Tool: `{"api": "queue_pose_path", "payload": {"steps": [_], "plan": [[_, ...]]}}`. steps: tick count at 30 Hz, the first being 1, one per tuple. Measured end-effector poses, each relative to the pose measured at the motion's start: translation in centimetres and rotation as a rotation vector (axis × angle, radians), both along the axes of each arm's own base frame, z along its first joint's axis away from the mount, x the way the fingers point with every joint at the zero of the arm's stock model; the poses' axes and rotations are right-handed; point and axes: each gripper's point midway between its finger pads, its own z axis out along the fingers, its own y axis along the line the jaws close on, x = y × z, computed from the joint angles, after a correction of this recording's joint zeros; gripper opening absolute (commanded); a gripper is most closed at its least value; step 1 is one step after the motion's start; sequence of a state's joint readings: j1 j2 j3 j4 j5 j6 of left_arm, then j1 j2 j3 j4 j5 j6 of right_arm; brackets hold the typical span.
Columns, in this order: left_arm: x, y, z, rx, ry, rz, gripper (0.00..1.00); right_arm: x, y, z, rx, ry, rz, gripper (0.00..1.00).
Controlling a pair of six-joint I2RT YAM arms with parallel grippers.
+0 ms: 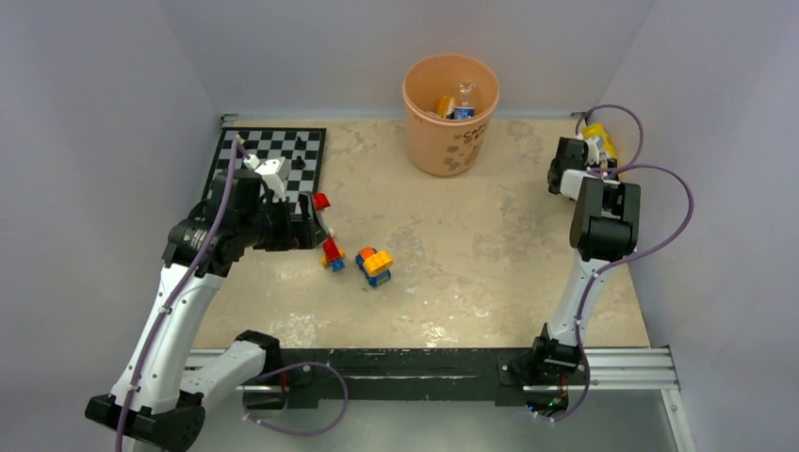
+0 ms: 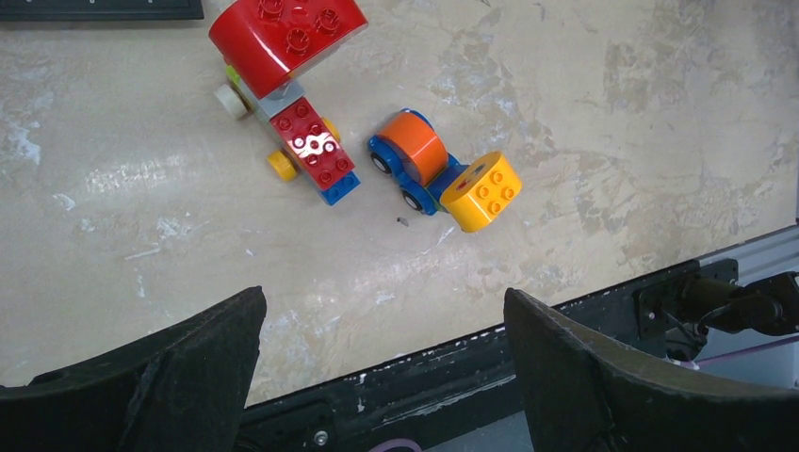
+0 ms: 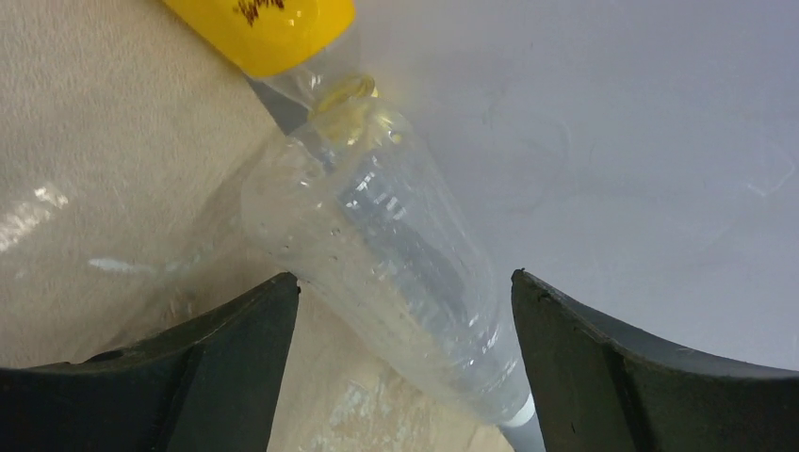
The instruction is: Put the plastic bottles in the bin
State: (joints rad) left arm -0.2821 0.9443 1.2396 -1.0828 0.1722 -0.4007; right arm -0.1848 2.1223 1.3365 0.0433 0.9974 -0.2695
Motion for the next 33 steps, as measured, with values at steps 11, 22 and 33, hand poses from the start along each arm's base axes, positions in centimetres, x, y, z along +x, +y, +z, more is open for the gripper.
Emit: {"api": "queue_pose_path", "payload": {"steps": [11, 22, 33], "plan": [[1.0, -0.5, -0.7, -0.001, 0.028, -0.007, 1.0, 3.0, -0.8, -1.4, 0.136, -0.018, 0.006, 0.92], [1.2, -0.5, -0.7, -0.001, 0.026, -0.007, 1.0, 2.9, -0.8, -1.9, 0.249, -0.053, -0.007, 0.68], [0.6, -0.1, 0.2, -0.004, -0.019, 0.002, 1.0, 1.8, 2.8, 9.5, 0.35, -0.333, 0.078, 0.55]]}}
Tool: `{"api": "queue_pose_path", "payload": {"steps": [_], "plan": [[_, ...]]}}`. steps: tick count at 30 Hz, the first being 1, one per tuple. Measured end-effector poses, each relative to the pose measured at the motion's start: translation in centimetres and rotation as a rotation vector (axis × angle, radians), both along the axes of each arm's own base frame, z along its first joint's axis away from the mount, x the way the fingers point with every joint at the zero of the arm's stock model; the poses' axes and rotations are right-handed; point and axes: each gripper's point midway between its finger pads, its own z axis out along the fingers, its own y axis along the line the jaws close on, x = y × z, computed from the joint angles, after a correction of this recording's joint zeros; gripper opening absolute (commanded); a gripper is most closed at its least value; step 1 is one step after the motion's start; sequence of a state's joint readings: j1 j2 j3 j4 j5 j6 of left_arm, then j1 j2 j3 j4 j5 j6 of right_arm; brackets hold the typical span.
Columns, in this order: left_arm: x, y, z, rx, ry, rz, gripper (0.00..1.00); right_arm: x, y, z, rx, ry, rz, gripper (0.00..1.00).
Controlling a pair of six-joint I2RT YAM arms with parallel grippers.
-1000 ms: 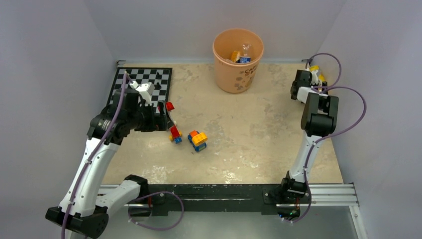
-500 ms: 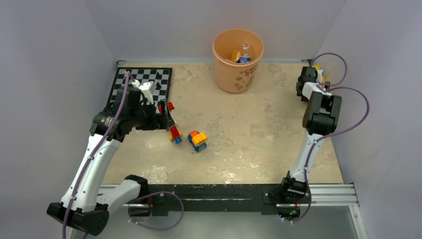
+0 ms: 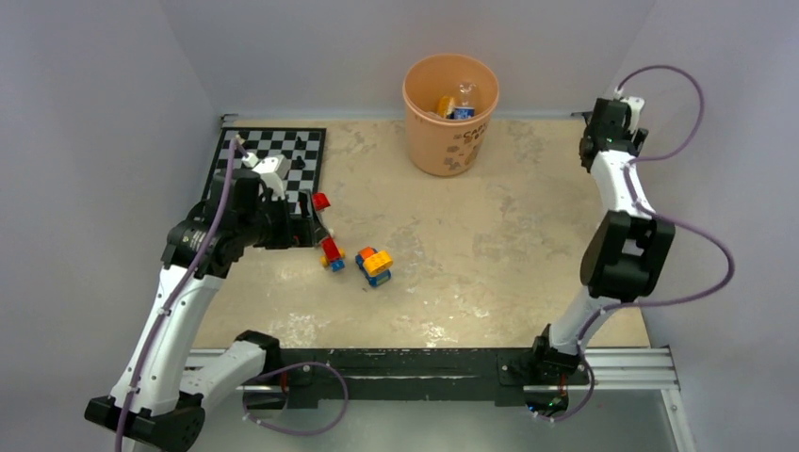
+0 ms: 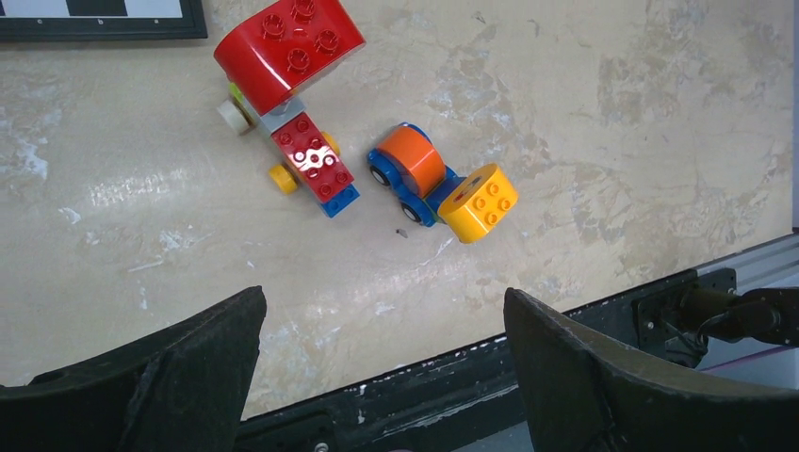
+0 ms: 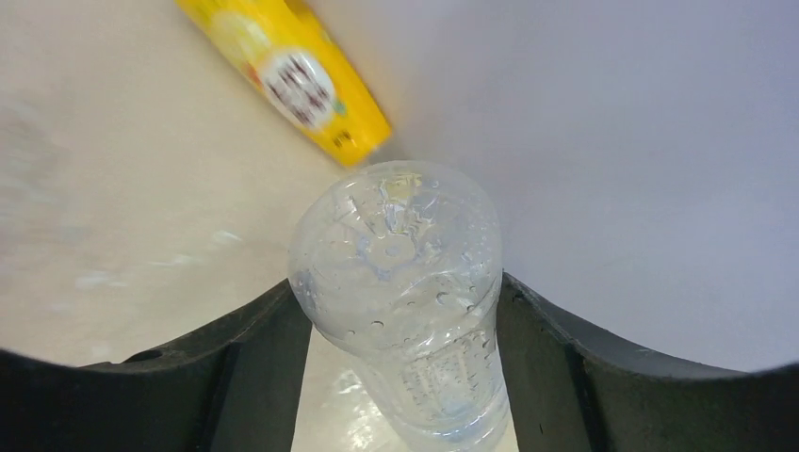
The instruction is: Put the plastic bottles in the bin
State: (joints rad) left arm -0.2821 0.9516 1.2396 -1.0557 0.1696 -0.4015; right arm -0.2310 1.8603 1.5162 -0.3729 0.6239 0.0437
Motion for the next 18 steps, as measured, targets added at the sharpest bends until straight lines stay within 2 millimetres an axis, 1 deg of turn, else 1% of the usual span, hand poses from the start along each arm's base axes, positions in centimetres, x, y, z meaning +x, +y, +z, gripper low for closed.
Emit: {"api": "queue_pose_path", "payload": {"steps": [1, 2, 4, 6, 7, 8, 9, 10, 12, 14, 18], "plan": [[0.0, 0.0, 0.1, 0.0, -0.005, 0.001, 1.0, 0.1, 0.7, 2.8, 0.002, -0.072, 0.02, 0.55], [-0.1, 0.1, 0.2, 0.0, -0.009, 0.002, 1.0, 0.1, 1.5, 5.0, 0.004, -0.131, 0.042, 0.55], [-0.2, 0.2, 0.3, 0.001, -0.015, 0.005, 1.0, 0.2, 4.0, 10.3, 0.005, -0.273, 0.112, 0.53], [-0.2, 0.3, 0.3, 0.003, -0.018, 0.007, 1.0, 0.3, 7.6, 15.6, 0.009, -0.424, 0.215, 0.51], [-0.3, 0.3, 0.4, 0.003, -0.019, 0.008, 1.0, 0.4, 9.2, 17.5, 0.013, -0.481, 0.261, 0.5], [-0.4, 0.3, 0.4, 0.004, -0.02, 0.01, 1.0, 0.5, 11.2, 19.7, 0.021, -0.548, 0.32, 0.5], [-0.4, 0.4, 0.4, 0.004, -0.023, 0.011, 1.0, 0.5, 13.1, 22.2, 0.03, -0.63, 0.385, 0.49], [-0.5, 0.4, 0.5, 0.005, -0.028, 0.013, 1.0, 0.7, 15.3, 23.5, 0.047, -0.67, 0.445, 0.49], [-0.6, 0.5, 0.7, 0.004, -0.036, 0.015, 1.0, 1.1, 18.6, 26.3, 0.079, -0.768, 0.551, 0.49], [-0.8, 0.7, 0.9, 0.005, -0.045, 0.019, 1.0, 1.6, 21.3, 28.7, 0.108, -0.861, 0.637, 0.49], [-1.1, 1.0, 0.9, 0.011, -0.048, 0.026, 1.0, 2.9, 25.9, 31.9, 0.144, -0.982, 0.76, 0.49]]}}
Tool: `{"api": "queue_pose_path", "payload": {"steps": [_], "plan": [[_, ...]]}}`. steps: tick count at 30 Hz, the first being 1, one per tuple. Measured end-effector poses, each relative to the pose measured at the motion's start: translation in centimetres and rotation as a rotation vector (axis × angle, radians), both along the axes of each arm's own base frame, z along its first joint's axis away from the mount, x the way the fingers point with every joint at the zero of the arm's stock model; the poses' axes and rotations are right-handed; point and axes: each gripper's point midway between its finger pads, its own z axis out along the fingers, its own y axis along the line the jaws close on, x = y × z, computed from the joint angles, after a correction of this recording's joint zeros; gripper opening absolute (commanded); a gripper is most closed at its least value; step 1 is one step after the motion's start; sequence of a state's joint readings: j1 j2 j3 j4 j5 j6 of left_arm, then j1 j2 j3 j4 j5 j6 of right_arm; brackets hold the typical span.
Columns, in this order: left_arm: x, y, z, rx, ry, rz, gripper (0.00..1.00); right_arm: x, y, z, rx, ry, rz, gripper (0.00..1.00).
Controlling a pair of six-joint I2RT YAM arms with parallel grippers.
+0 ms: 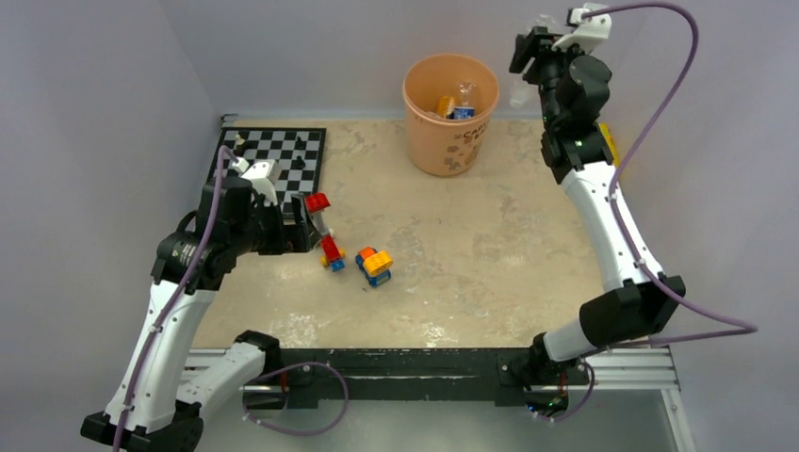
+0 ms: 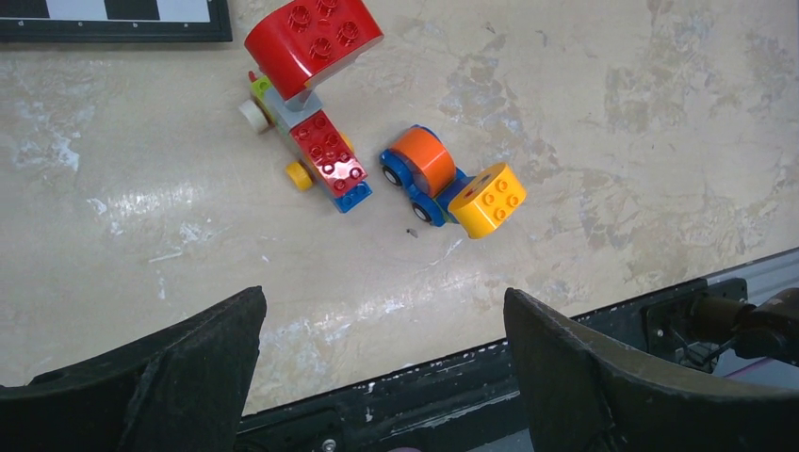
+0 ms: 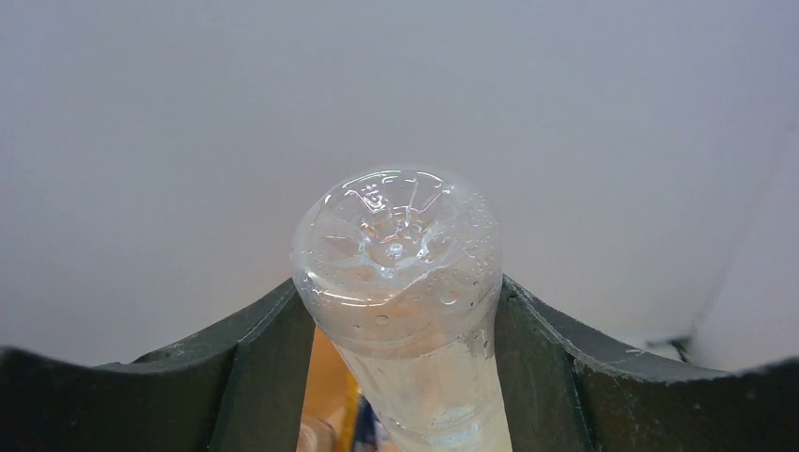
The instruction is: Put the plastic bottles in the bin
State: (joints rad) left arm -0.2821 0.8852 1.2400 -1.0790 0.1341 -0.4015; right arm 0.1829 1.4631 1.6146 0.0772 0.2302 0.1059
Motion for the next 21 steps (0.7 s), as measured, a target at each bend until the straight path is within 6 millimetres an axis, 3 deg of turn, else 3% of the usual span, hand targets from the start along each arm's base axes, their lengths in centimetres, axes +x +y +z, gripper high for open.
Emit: {"api": "queue_pose_path", "payload": {"steps": [7, 10, 11, 16, 18, 21], "plan": [[-0.2, 0.3, 0.0, 0.008, -0.004, 0.01, 1.0, 3.1, 7.6, 4.3, 0.023, -0.139, 0.157, 0.54], [-0.2, 0.4, 0.1, 0.009, -0.008, 0.013, 1.0, 4.8, 9.9, 4.4, 0.035, -0.165, 0.195, 0.83], [-0.2, 0.4, 0.1, 0.009, -0.009, 0.013, 1.0, 5.5, 10.6, 4.0, 0.038, -0.16, 0.204, 0.9], [-0.3, 0.5, 0.2, 0.013, -0.013, 0.019, 1.0, 9.5, 13.4, -0.2, 0.033, -0.076, 0.236, 0.95], [-0.3, 0.6, 0.2, 0.015, -0.015, 0.021, 1.0, 10.4, 14.0, -2.5, 0.025, -0.02, 0.239, 0.96], [-0.3, 0.6, 0.2, 0.017, -0.015, 0.023, 1.0, 10.8, 14.1, -4.3, 0.012, 0.031, 0.233, 0.97]]}}
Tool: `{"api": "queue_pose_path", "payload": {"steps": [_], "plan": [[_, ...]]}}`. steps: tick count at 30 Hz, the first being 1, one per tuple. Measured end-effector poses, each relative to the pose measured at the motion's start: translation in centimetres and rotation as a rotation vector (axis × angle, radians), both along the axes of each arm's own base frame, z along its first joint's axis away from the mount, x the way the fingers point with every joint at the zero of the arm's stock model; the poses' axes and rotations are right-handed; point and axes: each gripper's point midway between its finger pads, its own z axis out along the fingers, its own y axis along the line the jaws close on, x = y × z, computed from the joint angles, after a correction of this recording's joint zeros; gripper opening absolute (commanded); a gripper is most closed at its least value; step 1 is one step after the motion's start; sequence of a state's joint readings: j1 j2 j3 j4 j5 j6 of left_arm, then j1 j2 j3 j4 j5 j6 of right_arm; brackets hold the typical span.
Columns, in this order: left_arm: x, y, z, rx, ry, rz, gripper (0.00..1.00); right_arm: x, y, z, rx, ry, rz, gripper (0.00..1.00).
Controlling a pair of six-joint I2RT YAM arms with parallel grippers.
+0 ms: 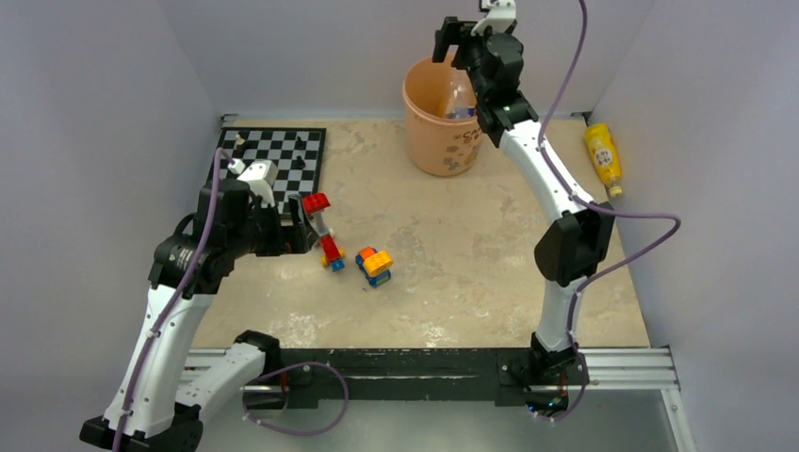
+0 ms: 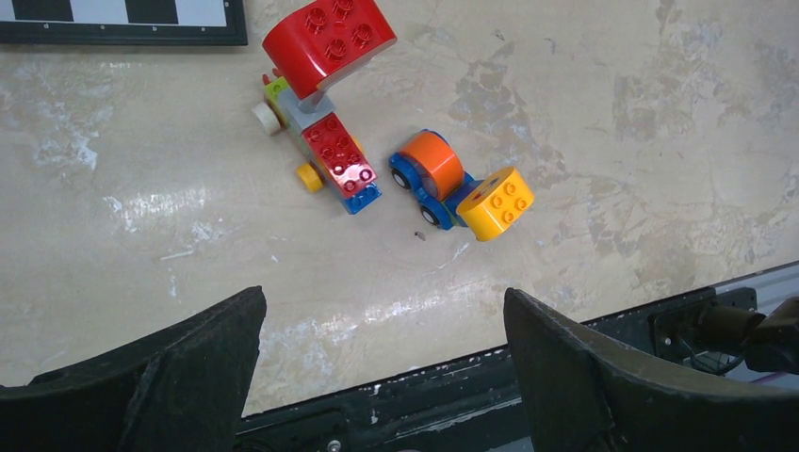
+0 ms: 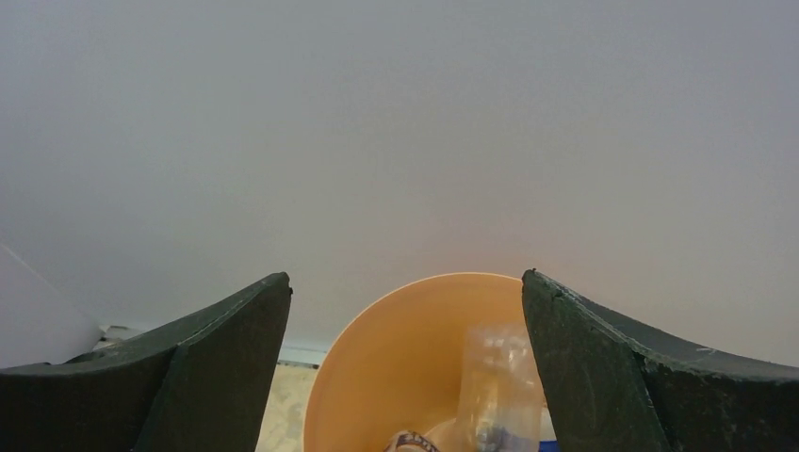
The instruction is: Put the plastic bottles in the bin
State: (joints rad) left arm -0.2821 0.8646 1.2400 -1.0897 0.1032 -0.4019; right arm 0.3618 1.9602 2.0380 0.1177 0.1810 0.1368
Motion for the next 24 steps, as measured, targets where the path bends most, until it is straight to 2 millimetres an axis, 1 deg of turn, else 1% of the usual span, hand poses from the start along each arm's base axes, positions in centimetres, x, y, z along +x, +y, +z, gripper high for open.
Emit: {"api": "queue_pose_path", "payload": {"steps": [3, 5, 7, 9, 10, 12, 13, 15, 16, 17, 18, 19, 20, 21, 24], "plan": [[0.0, 0.0, 0.0, 0.0, 0.001, 0.0, 1.0, -0.7, -0.9, 0.6, -0.011, -0.007, -0.034, 0.98], [0.0, 0.0, 0.0, 0.001, 0.002, 0.0, 1.0, -1.9, -2.3, 0.9, -0.035, -0.01, -0.079, 0.99], [0.0, 0.0, -0.1, 0.001, 0.003, 0.0, 1.0, -3.5, -4.3, 1.5, -0.064, -0.019, -0.132, 0.99], [0.1, 0.0, -0.1, 0.002, 0.005, -0.001, 1.0, -5.1, -7.0, 2.0, -0.086, -0.025, -0.194, 0.99], [0.1, 0.0, -0.1, 0.002, 0.007, -0.001, 1.0, -5.9, -8.9, 2.2, -0.092, -0.029, -0.231, 0.99], [0.2, -0.1, -0.2, 0.003, 0.012, -0.001, 1.0, -7.0, -13.4, 2.1, -0.099, -0.025, -0.322, 0.98], [0.2, -0.1, -0.3, 0.004, 0.016, -0.002, 1.0, -7.5, -16.2, 1.8, -0.107, -0.019, -0.381, 0.98], [0.3, -0.2, -0.4, 0.003, 0.022, -0.005, 1.0, -8.5, -22.1, 0.1, -0.133, 0.023, -0.525, 0.98], [0.4, -0.3, -0.5, 0.001, 0.025, -0.007, 1.0, -8.7, -24.8, -1.1, -0.149, 0.054, -0.597, 0.98], [0.4, -0.4, -0.5, -0.001, 0.027, -0.01, 1.0, -8.8, -27.1, -2.3, -0.168, 0.089, -0.659, 0.99], [0.5, -0.4, -0.5, -0.003, 0.028, -0.013, 1.0, -8.8, -28.6, -3.5, -0.185, 0.122, -0.703, 0.99], [0.5, -0.5, -0.6, -0.005, 0.033, -0.016, 1.0, -8.5, -30.3, -5.2, -0.213, 0.172, -0.753, 0.99], [0.6, -0.6, -0.7, -0.006, 0.037, -0.019, 1.0, -8.2, -31.2, -6.7, -0.234, 0.212, -0.778, 0.99], [0.8, -0.7, -0.8, -0.006, 0.042, -0.021, 1.0, -7.8, -32.3, -8.6, -0.261, 0.266, -0.807, 0.99], [1.2, -0.9, -1.2, -0.005, 0.06, -0.025, 1.0, -6.4, -34.7, -15.5, -0.361, 0.455, -0.872, 0.99]]}}
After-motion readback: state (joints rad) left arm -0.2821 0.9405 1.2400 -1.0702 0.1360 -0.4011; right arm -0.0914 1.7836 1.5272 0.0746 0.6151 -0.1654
